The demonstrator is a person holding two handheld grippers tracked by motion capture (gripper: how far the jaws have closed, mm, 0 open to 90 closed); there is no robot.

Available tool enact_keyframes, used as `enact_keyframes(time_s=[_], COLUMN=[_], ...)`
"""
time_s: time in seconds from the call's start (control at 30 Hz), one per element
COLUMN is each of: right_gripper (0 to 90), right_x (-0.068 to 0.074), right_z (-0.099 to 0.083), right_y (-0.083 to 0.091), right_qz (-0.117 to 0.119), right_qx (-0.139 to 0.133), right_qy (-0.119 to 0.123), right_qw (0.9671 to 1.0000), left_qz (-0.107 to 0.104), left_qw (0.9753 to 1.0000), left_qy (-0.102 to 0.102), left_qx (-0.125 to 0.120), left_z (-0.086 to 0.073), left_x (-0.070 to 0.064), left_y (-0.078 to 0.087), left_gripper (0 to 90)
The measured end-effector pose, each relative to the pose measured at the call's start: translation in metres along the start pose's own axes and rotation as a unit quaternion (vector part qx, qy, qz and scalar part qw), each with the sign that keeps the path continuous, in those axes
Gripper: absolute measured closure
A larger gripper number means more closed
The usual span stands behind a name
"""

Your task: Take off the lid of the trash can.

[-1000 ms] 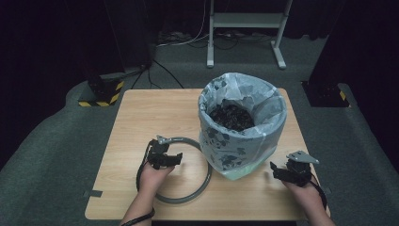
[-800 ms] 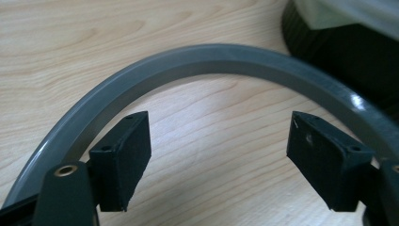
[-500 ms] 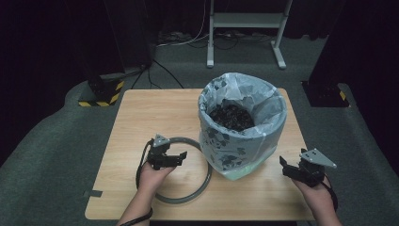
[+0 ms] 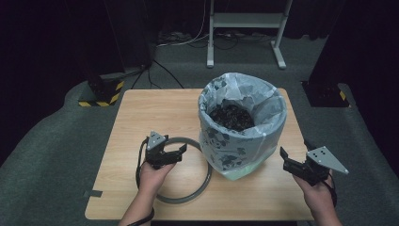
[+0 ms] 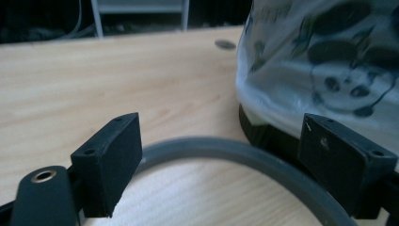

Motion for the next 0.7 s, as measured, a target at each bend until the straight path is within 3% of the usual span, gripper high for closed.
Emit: enact_keyframes(time_s=[0.2,0.4,0.43,0.57,0.63,0.7], right_gripper=[9.9,9.9,9.9,9.9,9.9,9.9], right_x=[0.006,0.010,0.010,0.012,0.013,0.013], right_z=[0.012,0.020,0.020,0.026,0.032,0.034], right_y=[0.004,0.006,0.006,0.008,0.009,0.010], right_qz=[-0.003,0.001,0.001,0.001,0.011,0.014], right_qx=[-0.022,-0.046,-0.047,-0.067,-0.073,-0.075], right_qy=[0.005,-0.011,-0.010,-0.010,-0.007,-0.005], right_qw=[0.9997,0.9989,0.9988,0.9977,0.9972,0.9970], left_qz=[0.010,0.006,0.001,0.006,-0.004,-0.012], left_qw=[0.9985,0.9961,0.9943,0.9919,0.9911,0.9881], left_qy=[-0.016,-0.006,0.004,-0.012,-0.012,0.002], left_qx=[-0.051,-0.088,-0.107,-0.126,-0.133,-0.153], left_z=[0.014,0.024,0.028,0.038,0.046,0.058], left_x=[-0.003,-0.009,-0.013,-0.017,-0.020,-0.024], left_y=[0.010,0.019,0.021,0.027,0.030,0.033], left_gripper=[14.3,13.4,13.2,12.7,10.9,10.6])
Point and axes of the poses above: each handheld gripper's, and its own axes: y roughly backward along the jaws, z roughly out of its top, x roughly to its left, the point moved 6 cm from there along -y, roughly forward along the jaws, and after that the axes turned 4 degrees about -y, right-handed, at the moved point
